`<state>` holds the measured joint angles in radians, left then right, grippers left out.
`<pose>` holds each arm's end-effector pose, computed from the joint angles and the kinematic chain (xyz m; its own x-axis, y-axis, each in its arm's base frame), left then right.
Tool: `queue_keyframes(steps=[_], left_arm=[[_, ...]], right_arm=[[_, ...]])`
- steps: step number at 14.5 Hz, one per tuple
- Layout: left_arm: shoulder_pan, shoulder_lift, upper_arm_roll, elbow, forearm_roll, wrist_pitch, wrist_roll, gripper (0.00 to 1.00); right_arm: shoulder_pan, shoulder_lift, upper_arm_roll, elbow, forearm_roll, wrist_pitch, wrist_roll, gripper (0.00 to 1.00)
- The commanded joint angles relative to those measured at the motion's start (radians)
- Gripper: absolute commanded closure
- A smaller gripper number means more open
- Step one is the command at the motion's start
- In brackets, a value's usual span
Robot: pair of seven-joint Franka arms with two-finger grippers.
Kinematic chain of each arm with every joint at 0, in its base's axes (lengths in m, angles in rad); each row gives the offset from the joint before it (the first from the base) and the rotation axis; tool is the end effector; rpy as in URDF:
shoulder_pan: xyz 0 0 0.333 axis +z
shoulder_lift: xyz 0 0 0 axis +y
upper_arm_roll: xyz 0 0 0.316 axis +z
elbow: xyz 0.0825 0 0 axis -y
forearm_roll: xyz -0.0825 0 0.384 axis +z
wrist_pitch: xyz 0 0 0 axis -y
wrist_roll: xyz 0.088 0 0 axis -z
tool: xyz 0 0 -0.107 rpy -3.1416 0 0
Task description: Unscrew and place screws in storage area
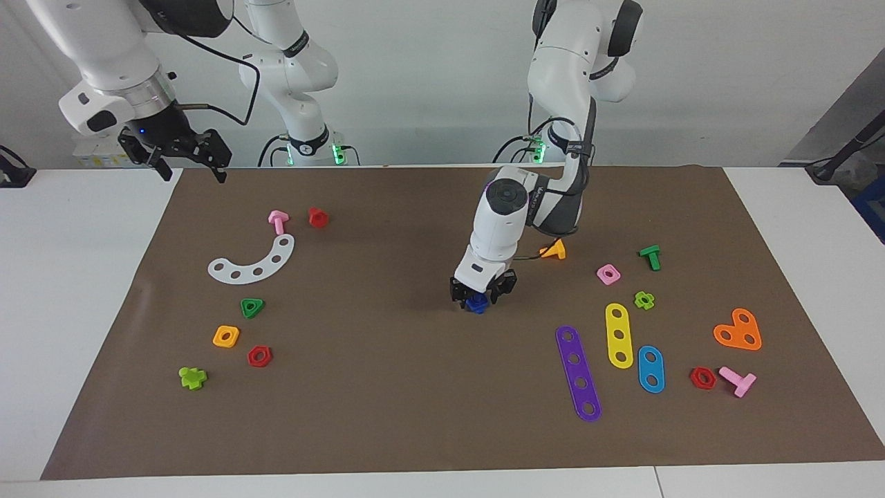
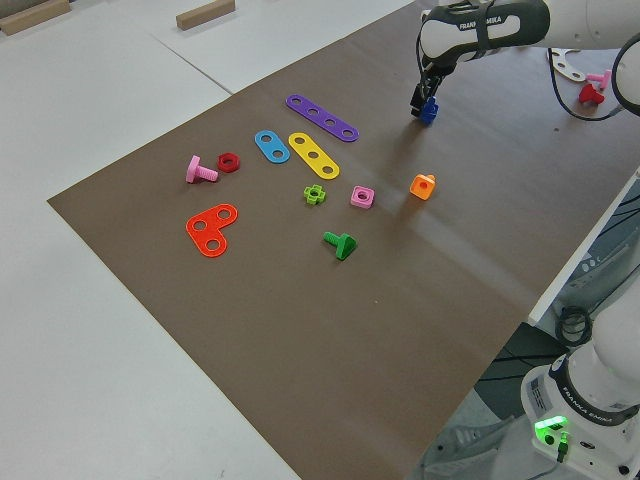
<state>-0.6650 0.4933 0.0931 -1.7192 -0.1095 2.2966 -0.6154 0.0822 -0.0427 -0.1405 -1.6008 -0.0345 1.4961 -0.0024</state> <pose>0.5637 -0.3733 0.3105 0.9938 0.1013 0.0447 0.0973 -0.9916 0.0853 0.5319 -0.0367 0.6272 0.9964 -0.0578 -0.0624 -0.0561 -0.9980 0.0284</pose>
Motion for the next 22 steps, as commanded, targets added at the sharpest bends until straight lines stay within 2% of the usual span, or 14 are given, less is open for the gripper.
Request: queue_keyframes(steps=[1, 7, 10, 14, 19, 22], left_arm=[[-0.021, -0.027, 0.019, -0.039, -0.009, 0.012, -0.006, 0.43], [-0.019, -0.028, 0.019, -0.040, -0.009, 0.009, -0.006, 0.73], [-0.019, -0.028, 0.020, -0.034, -0.010, -0.023, -0.006, 0.82], [-0.018, -0.025, 0.020, 0.024, -0.019, -0.075, -0.086, 0.87], [-0.001, 0.004, 0.027, 0.170, -0.019, -0.233, -0.098, 0.92], [0.065, -0.001, 0.028, 0.230, -0.047, -0.316, -0.093, 0.92]], right_arm=[[-0.004, -0.022, -0.002, -0.028, 0.004, -0.002, 0.010, 0.00], [-0.004, -0.023, -0.002, -0.030, 0.004, -0.002, 0.009, 0.00], [-0.005, -0.023, -0.002, -0.030, 0.004, -0.002, 0.009, 0.00], [-0.006, -0.025, -0.002, -0.031, 0.004, -0.002, 0.009, 0.00], [-0.005, -0.029, -0.002, -0.037, 0.004, -0.002, 0.009, 0.00], [-0.005, -0.029, -0.002, -0.037, 0.004, -0.002, 0.013, 0.00]])
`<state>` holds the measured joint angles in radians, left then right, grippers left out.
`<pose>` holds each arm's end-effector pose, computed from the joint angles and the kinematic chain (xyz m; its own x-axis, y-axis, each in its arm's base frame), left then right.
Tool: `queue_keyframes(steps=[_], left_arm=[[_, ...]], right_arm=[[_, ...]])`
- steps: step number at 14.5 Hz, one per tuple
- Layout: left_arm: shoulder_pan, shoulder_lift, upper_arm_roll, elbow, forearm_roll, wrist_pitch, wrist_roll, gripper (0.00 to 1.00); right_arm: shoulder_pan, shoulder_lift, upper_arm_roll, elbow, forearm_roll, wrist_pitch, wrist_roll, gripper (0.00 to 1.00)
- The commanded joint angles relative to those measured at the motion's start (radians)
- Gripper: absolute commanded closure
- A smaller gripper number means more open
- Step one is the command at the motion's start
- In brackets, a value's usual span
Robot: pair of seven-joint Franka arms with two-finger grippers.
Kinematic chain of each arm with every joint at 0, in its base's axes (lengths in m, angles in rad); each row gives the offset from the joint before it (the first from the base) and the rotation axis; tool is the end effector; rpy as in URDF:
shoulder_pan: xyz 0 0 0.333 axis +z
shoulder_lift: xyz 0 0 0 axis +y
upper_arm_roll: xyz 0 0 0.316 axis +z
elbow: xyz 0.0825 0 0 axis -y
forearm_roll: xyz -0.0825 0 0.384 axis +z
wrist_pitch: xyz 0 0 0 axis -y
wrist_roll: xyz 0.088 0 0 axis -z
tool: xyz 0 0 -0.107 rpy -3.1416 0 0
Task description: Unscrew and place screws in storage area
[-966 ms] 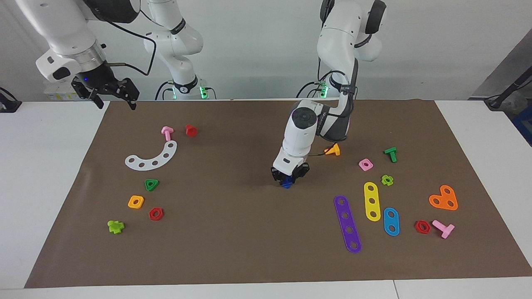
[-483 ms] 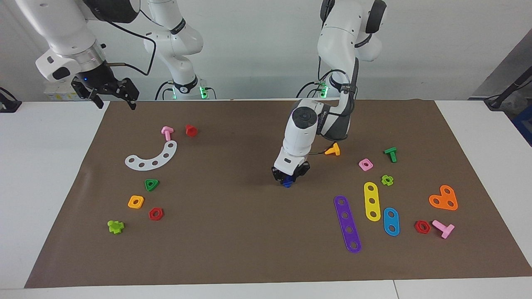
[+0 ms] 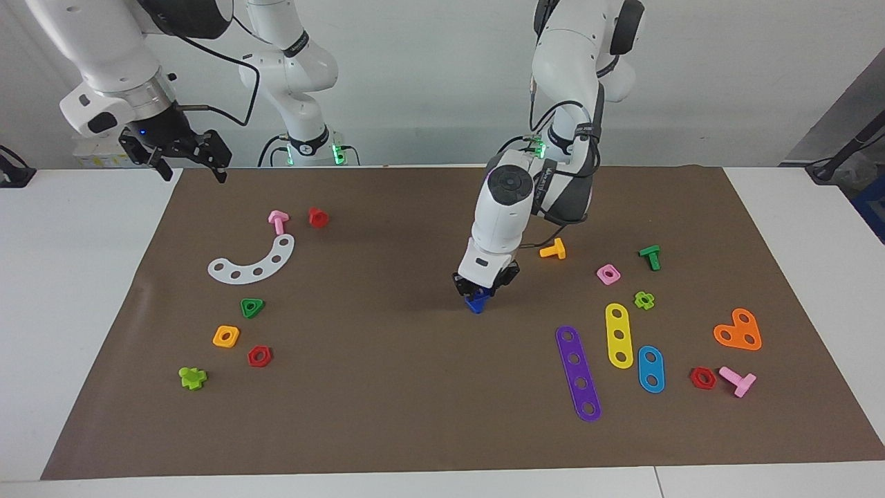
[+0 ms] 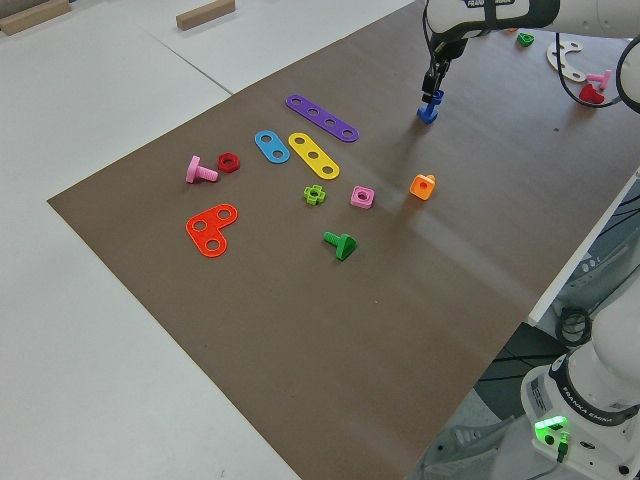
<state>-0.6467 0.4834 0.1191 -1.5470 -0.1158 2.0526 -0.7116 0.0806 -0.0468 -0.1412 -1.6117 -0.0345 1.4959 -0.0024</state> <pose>0.5879 -0.3633 0.3750 0.9754 0.2199 -0.0127 0.2203 -0.9740 0.0534 0.5304 -0.0379 0.6243 0.9958 -0.0600 -0.0694 -0.0582 -0.9979 0.0278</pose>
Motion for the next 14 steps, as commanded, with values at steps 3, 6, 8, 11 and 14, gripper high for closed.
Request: queue_keyframes(steps=[3, 6, 8, 11, 14], left_arm=[[0.148, -0.021, -0.001, 0.058, -0.048, -0.121, 0.068, 0.92], [0.231, -0.061, 0.001, 0.035, -0.048, -0.179, 0.237, 0.92], [0.263, -0.078, 0.002, -0.010, -0.048, -0.186, 0.347, 0.92], [0.294, -0.120, 0.002, -0.128, -0.048, -0.105, 0.536, 0.91], [0.289, -0.166, 0.002, -0.290, -0.048, 0.053, 0.584, 0.91]], right_arm=[[0.013, -0.036, 0.002, -0.048, 0.004, 0.010, 0.025, 0.00], [0.054, -0.016, 0.005, -0.010, 0.004, 0.037, 0.048, 0.00], [0.138, 0.017, 0.005, 0.039, -0.002, 0.043, 0.094, 0.00], [0.255, 0.080, 0.011, 0.055, 0.015, 0.137, 0.235, 0.00], [0.396, 0.240, 0.012, 0.125, 0.016, 0.214, 0.449, 0.00]])
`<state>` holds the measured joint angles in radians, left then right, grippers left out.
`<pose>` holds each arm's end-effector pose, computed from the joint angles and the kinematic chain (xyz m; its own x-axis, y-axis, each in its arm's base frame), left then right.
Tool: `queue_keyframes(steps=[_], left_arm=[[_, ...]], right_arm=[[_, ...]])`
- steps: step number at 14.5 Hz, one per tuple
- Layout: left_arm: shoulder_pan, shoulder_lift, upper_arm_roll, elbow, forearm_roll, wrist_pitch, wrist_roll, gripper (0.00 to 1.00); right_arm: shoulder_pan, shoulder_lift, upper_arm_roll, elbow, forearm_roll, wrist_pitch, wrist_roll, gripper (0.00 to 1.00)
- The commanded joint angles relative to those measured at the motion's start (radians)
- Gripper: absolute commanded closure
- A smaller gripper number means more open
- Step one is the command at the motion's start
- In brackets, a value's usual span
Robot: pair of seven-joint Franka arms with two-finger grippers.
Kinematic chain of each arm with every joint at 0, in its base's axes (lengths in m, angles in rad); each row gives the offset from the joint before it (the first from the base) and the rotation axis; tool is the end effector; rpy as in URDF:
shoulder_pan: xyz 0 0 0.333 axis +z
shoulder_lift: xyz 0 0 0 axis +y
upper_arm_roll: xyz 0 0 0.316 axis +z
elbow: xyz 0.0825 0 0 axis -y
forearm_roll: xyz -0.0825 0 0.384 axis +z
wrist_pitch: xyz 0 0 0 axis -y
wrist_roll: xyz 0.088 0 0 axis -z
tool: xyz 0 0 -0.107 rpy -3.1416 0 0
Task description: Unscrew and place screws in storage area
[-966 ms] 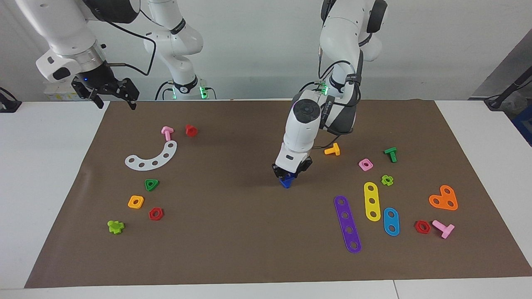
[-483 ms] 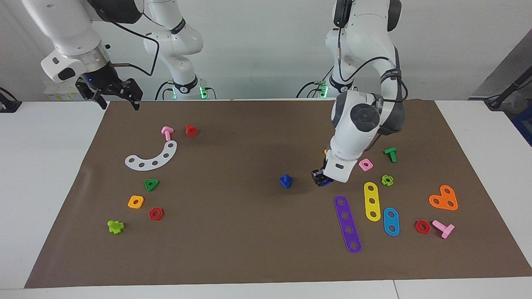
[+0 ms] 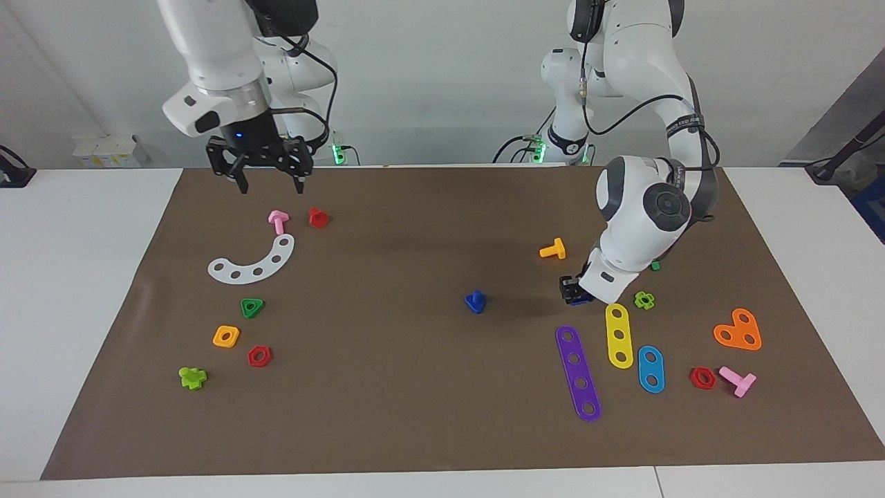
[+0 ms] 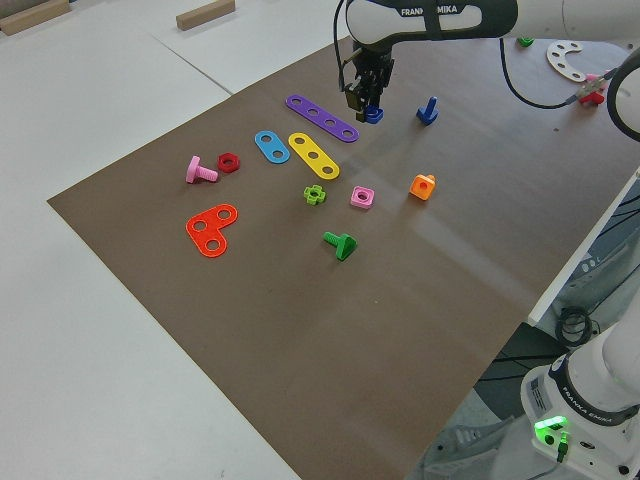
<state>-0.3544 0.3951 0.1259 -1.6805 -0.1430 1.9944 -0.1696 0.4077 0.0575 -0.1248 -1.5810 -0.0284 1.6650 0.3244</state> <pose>0.6321 -0.1642 0.3675 0.9958 -0.0056 -0.0909 0.0001 -0.9980 0.0625 0.5571 0.1611 0.5958 0.9986 -0.0384 0.0368 -0.0393 -0.9989 0.0251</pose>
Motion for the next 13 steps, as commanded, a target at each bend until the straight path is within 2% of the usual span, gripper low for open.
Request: queue_keyframes(steps=[1, 3, 4, 5, 6, 7, 9, 12, 13], left_arm=[[-0.008, -0.093, -0.005, -0.209, -0.021, 0.168, 0.042, 0.90], [-0.011, -0.110, -0.006, -0.286, -0.021, 0.249, 0.056, 0.87], [-0.011, -0.116, -0.006, -0.297, -0.021, 0.254, 0.076, 0.78], [-0.011, -0.116, -0.006, -0.297, -0.021, 0.251, 0.084, 0.58], [-0.012, -0.116, -0.006, -0.297, -0.021, 0.254, 0.084, 0.22], [-0.017, -0.114, -0.006, -0.286, -0.021, 0.248, 0.082, 0.00], [-0.015, -0.107, -0.006, -0.256, -0.021, 0.238, 0.081, 0.00], [0.006, -0.102, -0.005, -0.144, -0.021, 0.122, 0.081, 0.00], [0.040, -0.102, -0.005, -0.101, -0.021, 0.069, 0.082, 0.00]], right_arm=[[0.098, 0.203, -0.003, 0.139, 0.022, 0.083, 0.195, 0.00], [0.163, 0.321, -0.004, 0.209, 0.073, 0.174, 0.281, 0.00], [0.184, 0.362, -0.003, 0.222, 0.077, 0.226, 0.315, 0.00], [0.222, 0.404, -0.003, 0.230, 0.074, 0.278, 0.340, 0.00], [0.252, 0.442, -0.003, 0.231, 0.073, 0.333, 0.363, 0.00], [0.270, 0.484, -0.003, 0.237, 0.065, 0.367, 0.386, 0.00], [0.325, 0.586, -0.004, 0.275, 0.061, 0.442, 0.421, 0.00], [0.339, 0.601, -0.003, 0.250, 0.024, 0.496, 0.417, 0.02], [0.341, 0.599, -0.003, 0.227, 0.024, 0.504, 0.412, 0.10]])
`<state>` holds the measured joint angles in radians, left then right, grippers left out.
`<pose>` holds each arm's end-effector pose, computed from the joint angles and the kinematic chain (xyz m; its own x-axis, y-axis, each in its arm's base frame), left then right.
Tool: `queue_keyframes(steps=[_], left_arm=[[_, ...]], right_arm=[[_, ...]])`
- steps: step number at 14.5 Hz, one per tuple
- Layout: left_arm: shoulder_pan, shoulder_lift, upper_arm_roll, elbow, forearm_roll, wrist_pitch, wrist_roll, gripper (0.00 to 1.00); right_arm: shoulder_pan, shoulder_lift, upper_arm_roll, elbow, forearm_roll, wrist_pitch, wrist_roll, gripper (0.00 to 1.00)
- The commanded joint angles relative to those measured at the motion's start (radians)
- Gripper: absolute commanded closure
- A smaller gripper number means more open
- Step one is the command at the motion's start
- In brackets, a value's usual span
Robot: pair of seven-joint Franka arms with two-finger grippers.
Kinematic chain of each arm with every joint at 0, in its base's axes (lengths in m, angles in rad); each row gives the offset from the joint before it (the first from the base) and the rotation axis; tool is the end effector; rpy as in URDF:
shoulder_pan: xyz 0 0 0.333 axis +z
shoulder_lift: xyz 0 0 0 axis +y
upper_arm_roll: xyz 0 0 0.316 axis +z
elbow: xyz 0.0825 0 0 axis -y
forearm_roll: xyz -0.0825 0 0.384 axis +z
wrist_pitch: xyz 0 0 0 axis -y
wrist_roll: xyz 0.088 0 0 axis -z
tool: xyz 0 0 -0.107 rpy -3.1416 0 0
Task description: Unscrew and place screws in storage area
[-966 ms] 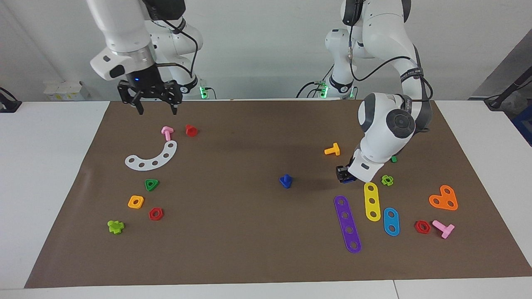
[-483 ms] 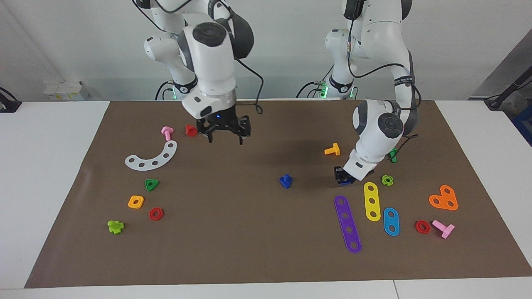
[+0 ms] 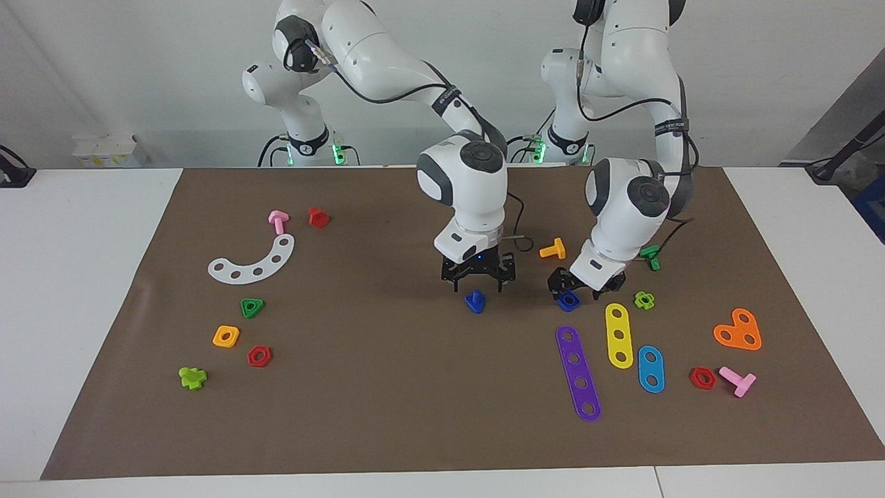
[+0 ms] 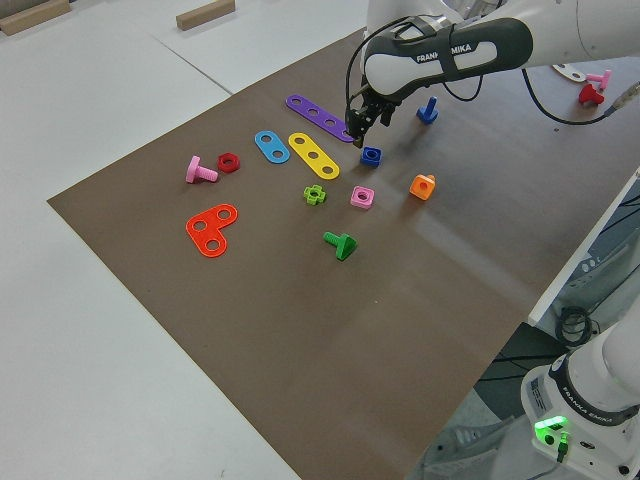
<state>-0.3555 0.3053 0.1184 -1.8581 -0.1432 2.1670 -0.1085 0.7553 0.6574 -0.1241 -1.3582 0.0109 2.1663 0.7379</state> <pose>0.6069 -0.1568 0.3582 0.9985 -0.0542 -0.0054 -0.0536 -0.9951 0.0832 0.5877 0.4555 0.3521 0.9839 -0.0838 0.1581 -0.0760 -0.9956 -0.0548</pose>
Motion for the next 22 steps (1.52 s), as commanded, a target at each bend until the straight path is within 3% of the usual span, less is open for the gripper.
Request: queue_keyframes(steps=[1, 2, 3, 8, 11, 16, 20, 21, 22], left_arm=[[0.062, -0.017, 0.004, 0.103, -0.019, -0.139, 0.024, 0.00], [0.094, -0.025, 0.004, 0.108, -0.012, -0.153, 0.032, 0.00], [0.130, -0.034, 0.004, 0.108, -0.010, -0.164, 0.071, 0.00], [0.294, -0.087, 0.012, 0.105, -0.004, -0.246, 0.334, 0.00], [0.306, -0.133, 0.012, 0.115, 0.097, -0.294, 0.334, 0.00], [0.306, -0.161, 0.012, 0.275, 0.169, -0.522, 0.328, 0.00], [0.306, -0.248, 0.012, 0.278, 0.175, -0.578, 0.328, 0.00], [0.306, -0.259, 0.012, 0.278, 0.175, -0.585, 0.328, 0.00], [0.306, -0.268, 0.010, 0.277, 0.175, -0.592, 0.328, 0.00]], right_arm=[[-0.005, -0.002, -0.003, -0.021, -0.015, 0.019, -0.008, 0.20], [0.001, 0.002, -0.003, -0.031, -0.017, 0.036, -0.006, 0.32], [0.010, 0.007, -0.003, -0.048, -0.017, 0.079, -0.008, 0.35], [0.012, -0.001, -0.003, -0.110, -0.017, 0.112, -0.011, 0.37], [0.016, -0.013, -0.003, -0.139, -0.017, 0.112, -0.011, 0.43], [0.015, -0.010, -0.005, -0.142, -0.019, 0.153, -0.012, 0.45], [0.016, -0.012, -0.003, -0.144, -0.019, 0.150, -0.012, 0.46], [0.016, -0.012, -0.005, -0.142, -0.019, 0.148, -0.012, 0.54], [0.016, -0.012, -0.005, -0.142, -0.020, 0.150, -0.015, 0.90]])
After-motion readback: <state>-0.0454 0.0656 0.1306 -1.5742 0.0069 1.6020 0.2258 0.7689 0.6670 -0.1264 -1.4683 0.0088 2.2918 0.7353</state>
